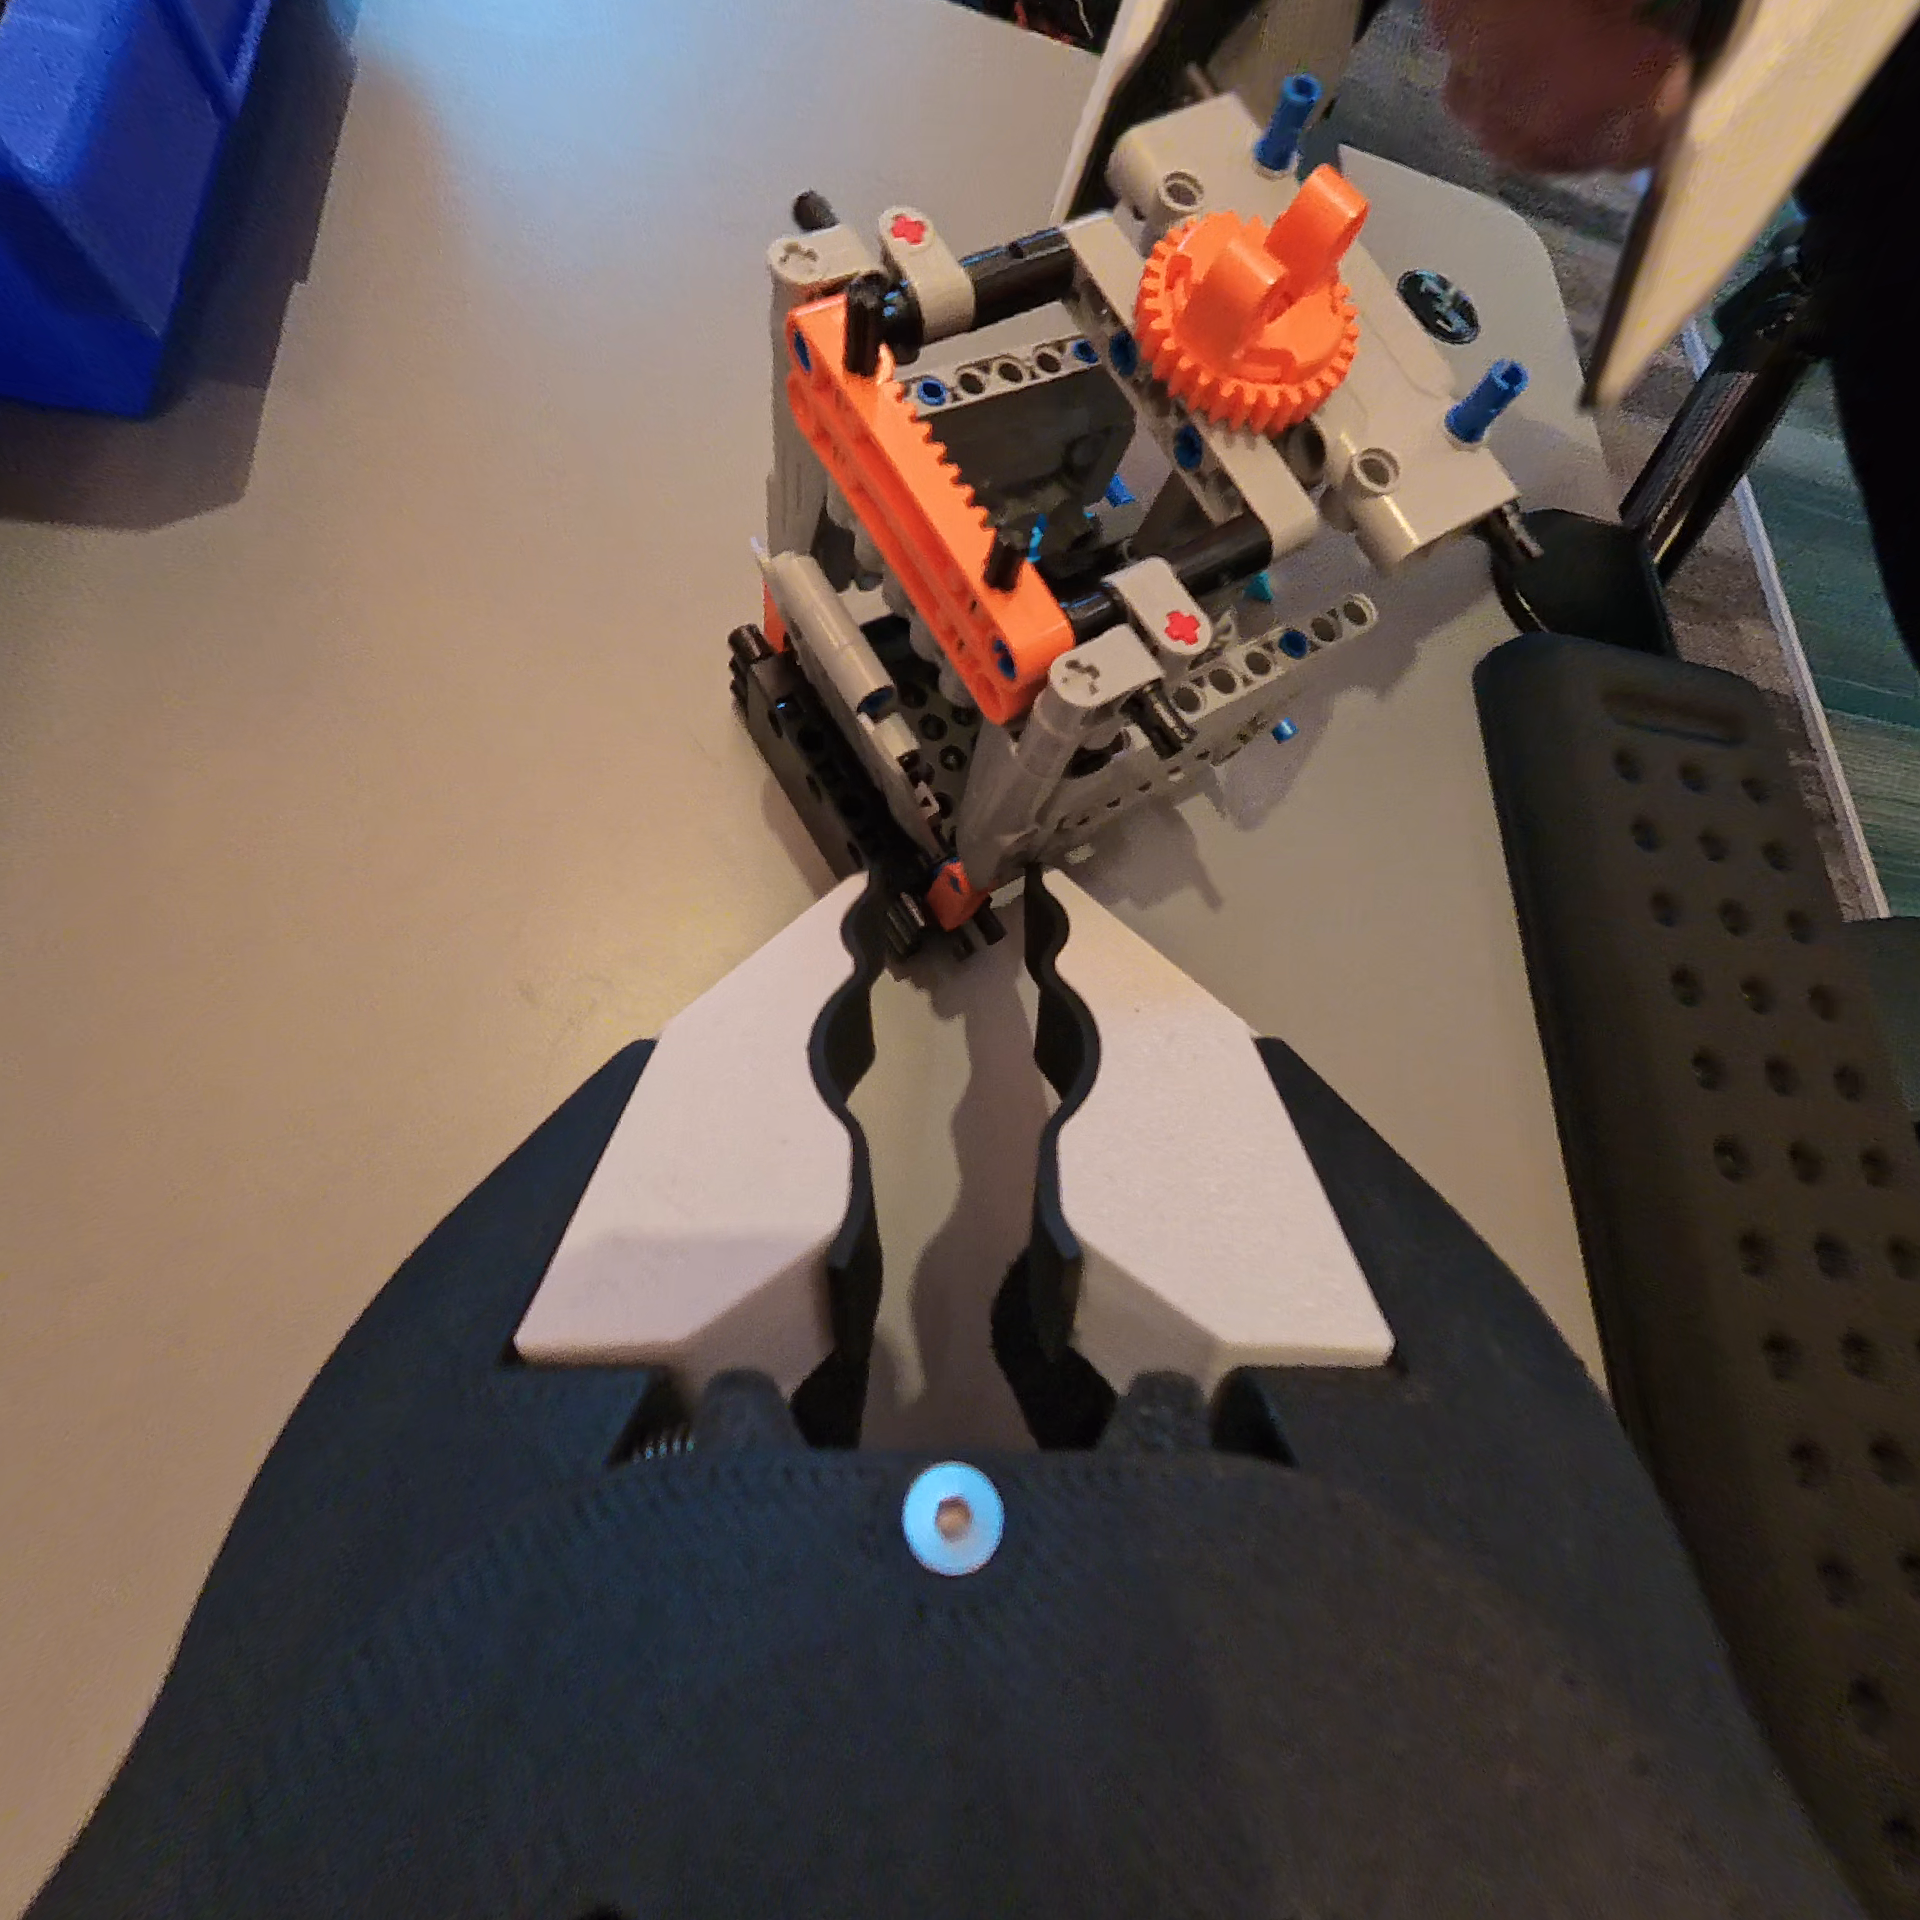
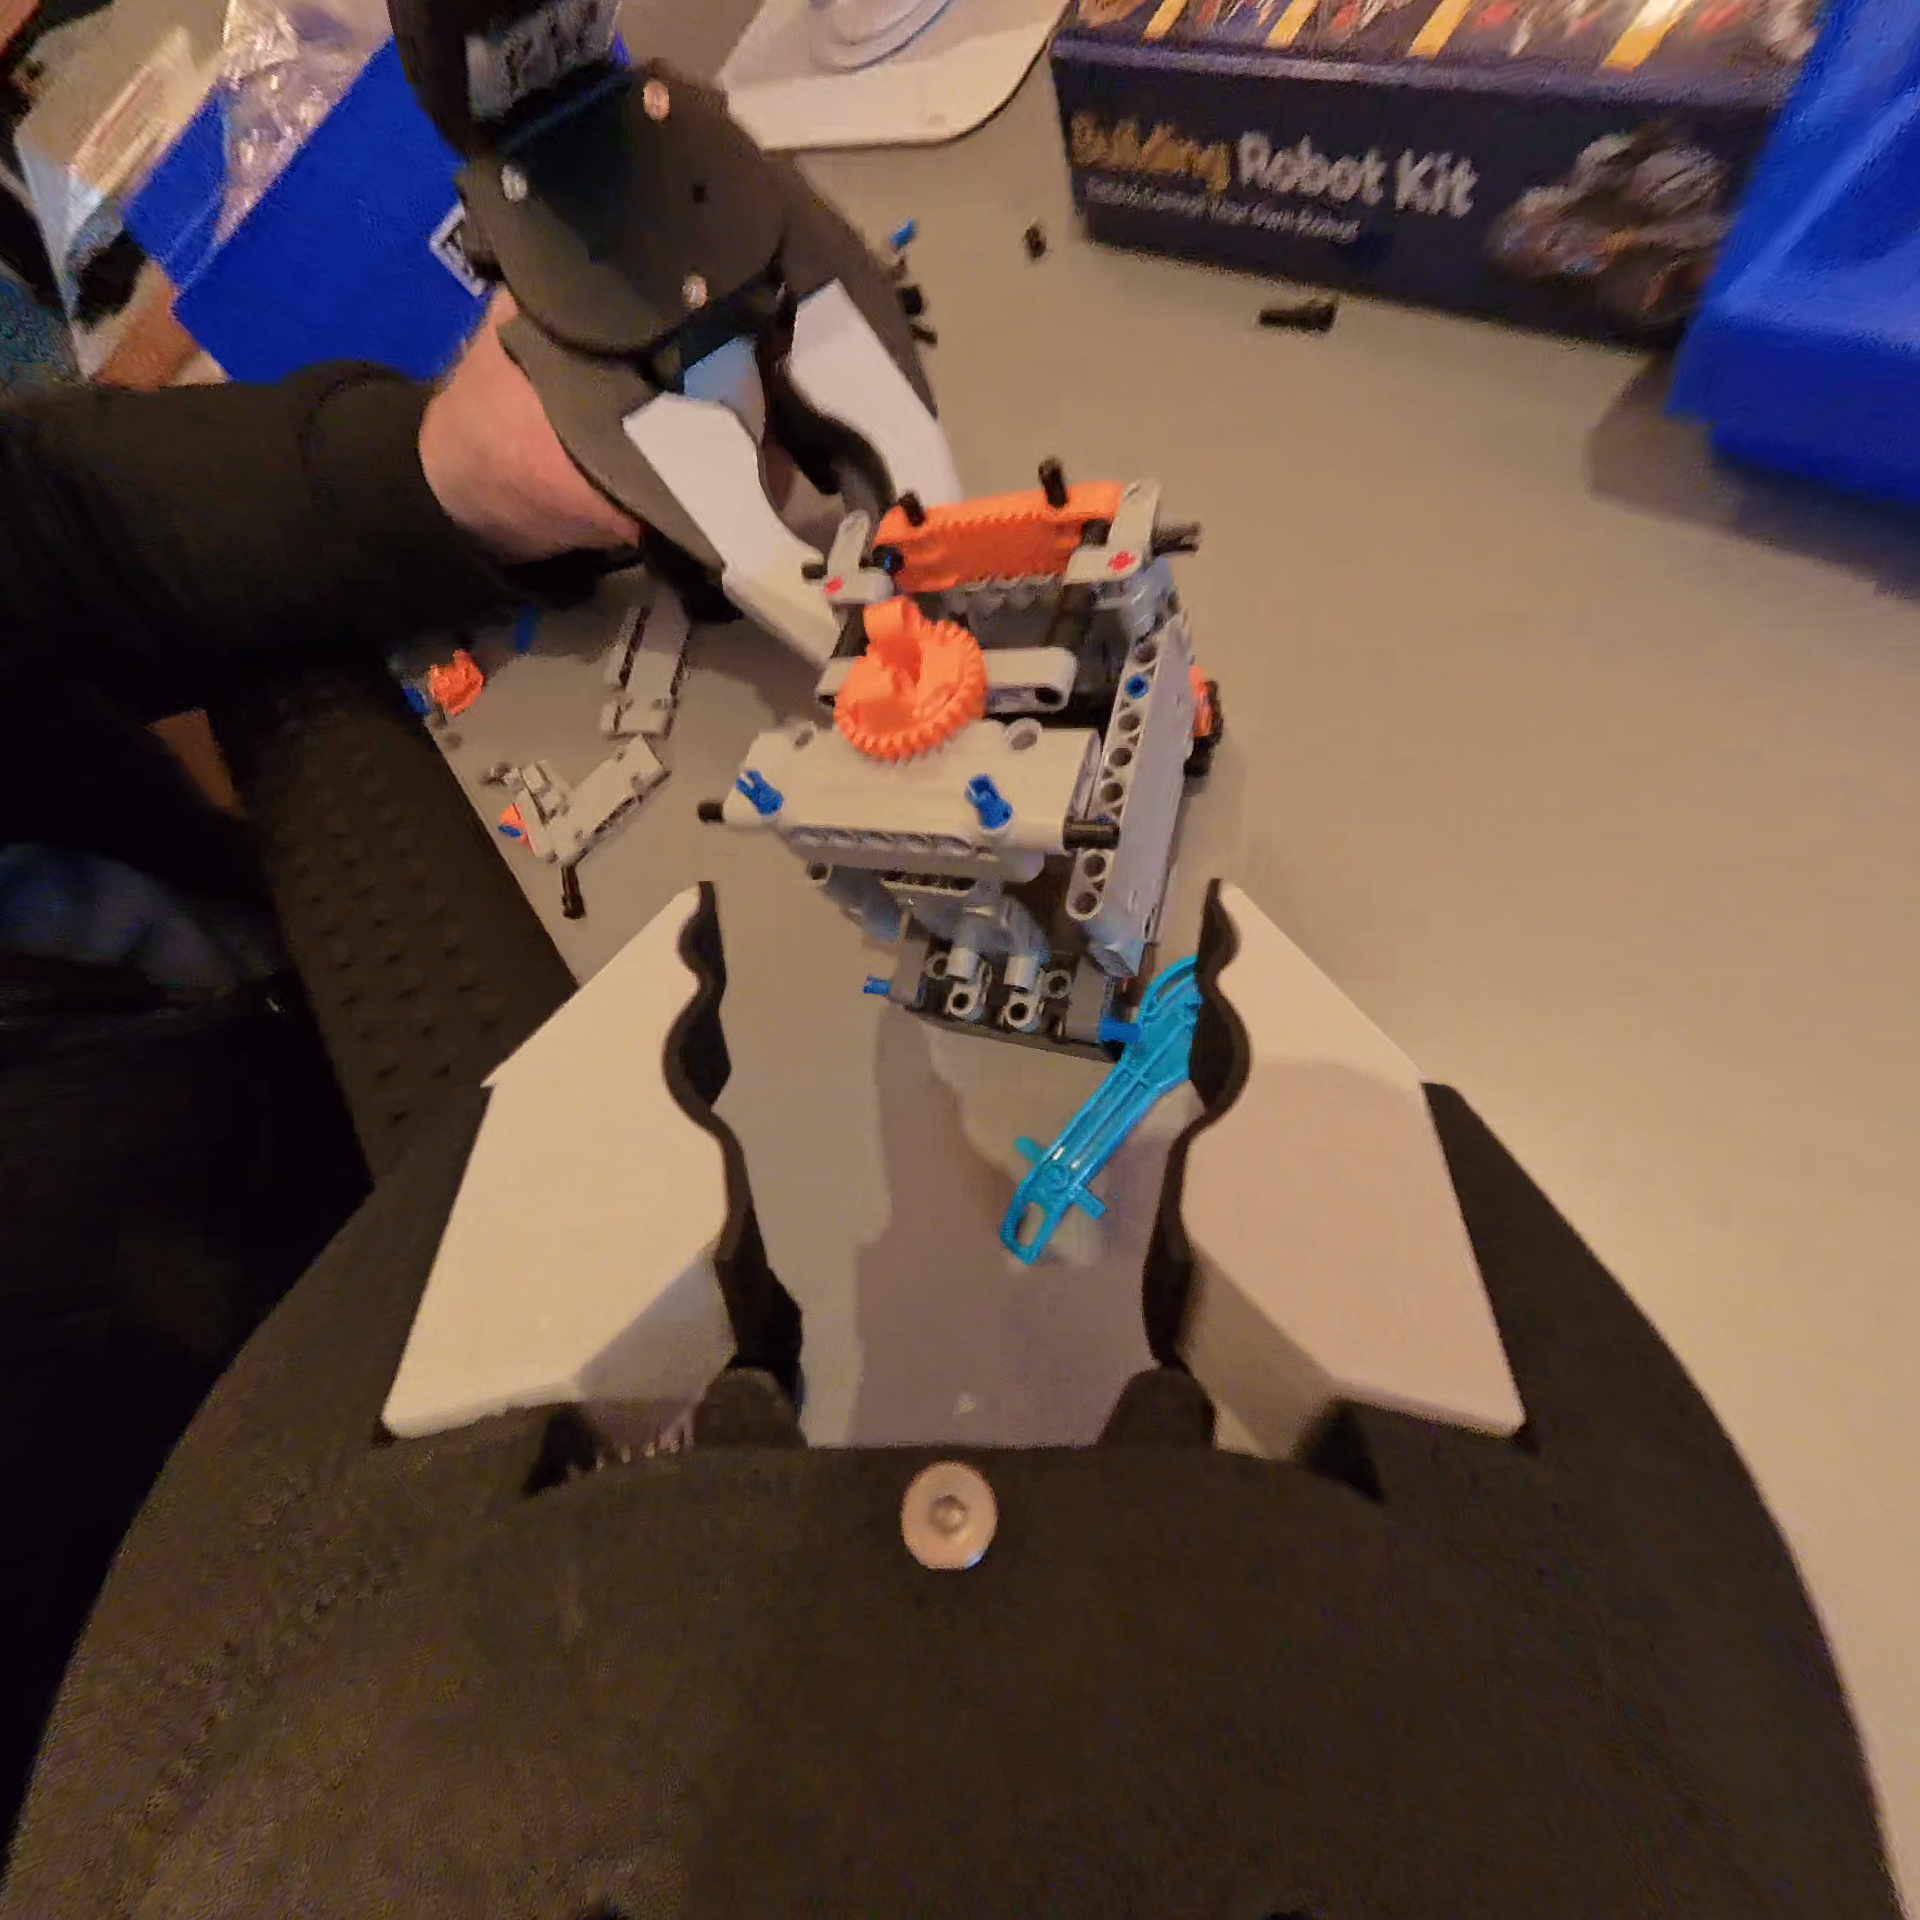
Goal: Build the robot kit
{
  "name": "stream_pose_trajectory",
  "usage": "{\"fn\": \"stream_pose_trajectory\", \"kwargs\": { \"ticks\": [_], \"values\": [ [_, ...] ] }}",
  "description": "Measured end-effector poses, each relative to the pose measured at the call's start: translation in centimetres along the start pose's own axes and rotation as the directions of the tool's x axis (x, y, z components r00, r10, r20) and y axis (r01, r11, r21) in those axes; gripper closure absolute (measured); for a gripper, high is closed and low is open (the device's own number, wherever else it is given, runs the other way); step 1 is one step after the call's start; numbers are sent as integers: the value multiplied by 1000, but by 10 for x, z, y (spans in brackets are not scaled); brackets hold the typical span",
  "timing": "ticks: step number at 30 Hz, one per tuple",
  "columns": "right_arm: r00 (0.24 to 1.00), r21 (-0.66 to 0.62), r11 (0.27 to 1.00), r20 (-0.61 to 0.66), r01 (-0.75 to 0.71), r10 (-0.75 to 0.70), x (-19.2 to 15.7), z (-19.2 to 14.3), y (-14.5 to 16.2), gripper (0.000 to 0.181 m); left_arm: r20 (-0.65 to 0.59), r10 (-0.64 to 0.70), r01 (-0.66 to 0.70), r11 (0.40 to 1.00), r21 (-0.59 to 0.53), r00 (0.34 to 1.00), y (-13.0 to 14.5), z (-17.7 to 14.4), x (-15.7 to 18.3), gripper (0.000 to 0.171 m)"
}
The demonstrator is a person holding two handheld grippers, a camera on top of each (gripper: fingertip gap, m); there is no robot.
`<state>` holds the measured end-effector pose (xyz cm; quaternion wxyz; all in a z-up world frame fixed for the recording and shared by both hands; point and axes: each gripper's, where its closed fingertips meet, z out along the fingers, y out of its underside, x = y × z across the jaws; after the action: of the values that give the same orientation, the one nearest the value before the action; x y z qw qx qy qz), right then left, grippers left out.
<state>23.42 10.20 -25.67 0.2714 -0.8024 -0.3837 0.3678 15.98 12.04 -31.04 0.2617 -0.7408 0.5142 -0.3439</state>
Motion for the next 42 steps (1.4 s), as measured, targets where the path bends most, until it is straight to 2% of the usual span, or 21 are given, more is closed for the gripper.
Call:
{"fn": "stream_pose_trajectory", "kwargs": {
  "ticks": [2,4,6,8,10,12,14,16,18,21,23,25,26,28,30,34,36,39,41,42],
  "values": [
    [1000,-26,1000,14,11,-11,4,9,11,84,16,-23,23,1000,-2,1000,-1,1,-5,148],
    [999,-34,999,44,21,-20,-3,19,15,93,26,-46,46,999,3,999,-3,1,-10,149],
    [999,-61,997,2,36,-36,-6,27,18,95,38,-71,71,997,5,997,-3,0,-17,149],
    [999,-82,996,-18,40,-41,-12,33,19,109,73,-89,88,996,16,993,-3,-4,-29,155],
    [999,-93,995,-10,34,-35,-26,42,20,113,74,-122,120,993,21,990,0,-5,-38,156],
    [998,-114,992,-37,47,-52,-32,51,23,119,81,-133,133,991,8,988,6,-7,-45,149],
    [985,-130,987,-131,95,-112,-28,45,24,123,68,-134,134,991,10,989,10,-15,-45,143],
    [952,-140,978,-245,154,-185,-24,29,20,128,61,-105,103,994,37,993,6,-32,-42,141],
    [906,-96,956,-305,278,-295,-36,18,0,135,63,-46,41,997,71,997,-5,-51,-32,138],
    [764,-155,863,-409,481,-499,-47,12,-21,136,131,159,-170,983,73,979,-19,-68,-8,132],
    [691,-170,792,-404,587,-599,-60,19,-30,143,186,306,-320,946,51,934,-24,-71,9,135],
    [662,-211,763,-391,612,-639,-59,29,-32,144,247,433,-450,893,13,867,-25,-68,21,141],
    [659,-237,760,-386,605,-645,-54,32,-31,147,271,470,-486,874,-12,840,-26,-67,23,138],
    [678,-270,771,-368,577,-637,-44,36,-25,156,272,508,-518,854,-39,817,-27,-66,29,134],
    [695,-253,779,-353,573,-626,-44,35,-23,157,273,507,-520,854,-25,818,-31,-69,33,134],
    [678,-234,769,-367,595,-636,-44,25,-23,162,253,536,-552,834,-7,806,-37,-70,50,134],
    [640,-237,732,-365,639,-676,-46,27,-22,163,255,576,-587,809,-41,777,-37,-58,57,135],
    [597,-258,696,-368,670,-712,-46,29,-23,167,305,619,-614,779,-127,723,-32,-39,50,136],
    [576,-273,678,-372,682,-728,-46,30,-23,168,342,605,-608,786,-112,719,-37,-40,45,148],
    [578,-272,680,-371,681,-727,-46,30,-23,168,332,598,-602,792,-104,729,-37,-40,45,148]
  ]
}}
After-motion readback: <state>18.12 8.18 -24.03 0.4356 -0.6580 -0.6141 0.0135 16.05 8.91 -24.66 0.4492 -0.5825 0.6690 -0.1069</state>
